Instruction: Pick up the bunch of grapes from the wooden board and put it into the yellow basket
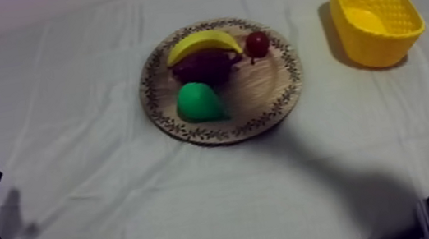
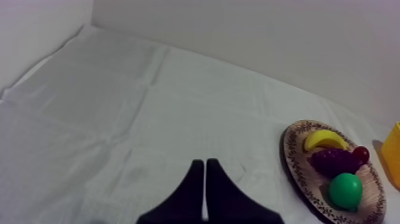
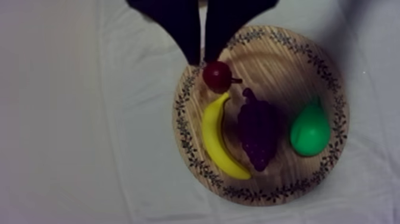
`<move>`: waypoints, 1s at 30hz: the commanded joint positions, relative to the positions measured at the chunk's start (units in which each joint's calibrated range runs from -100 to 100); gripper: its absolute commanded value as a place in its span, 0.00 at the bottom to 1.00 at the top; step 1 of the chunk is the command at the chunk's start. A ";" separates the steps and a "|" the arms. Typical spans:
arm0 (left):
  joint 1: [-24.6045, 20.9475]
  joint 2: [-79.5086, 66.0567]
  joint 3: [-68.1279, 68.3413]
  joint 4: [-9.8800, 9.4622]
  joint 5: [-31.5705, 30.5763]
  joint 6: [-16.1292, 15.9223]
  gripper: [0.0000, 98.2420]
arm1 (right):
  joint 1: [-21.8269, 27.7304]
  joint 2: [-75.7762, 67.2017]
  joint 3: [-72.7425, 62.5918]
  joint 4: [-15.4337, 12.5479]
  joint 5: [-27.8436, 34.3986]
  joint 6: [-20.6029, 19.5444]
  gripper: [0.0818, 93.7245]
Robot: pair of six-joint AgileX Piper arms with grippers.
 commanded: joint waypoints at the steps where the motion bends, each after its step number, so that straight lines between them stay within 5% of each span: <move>1: -0.01 0.00 0.00 0.01 0.03 0.01 0.00 | 0.02 0.05 0.16 0.13 -0.55 0.13 0.00; 7: -0.01 0.00 0.00 0.01 0.03 0.01 0.00 | -0.11 0.25 1.24 0.76 -2.48 -0.48 0.06; 14: -0.01 0.00 0.00 0.01 0.03 0.01 0.00 | -1.19 0.36 2.28 3.18 -3.49 -1.20 0.41; 22: -0.01 0.00 0.00 0.01 0.03 0.01 0.00 | -0.81 0.26 3.92 2.38 -3.65 -0.49 0.80; 30: -0.01 0.00 0.00 0.01 0.03 0.01 0.00 | -0.76 0.72 4.86 2.43 -5.12 -0.93 0.89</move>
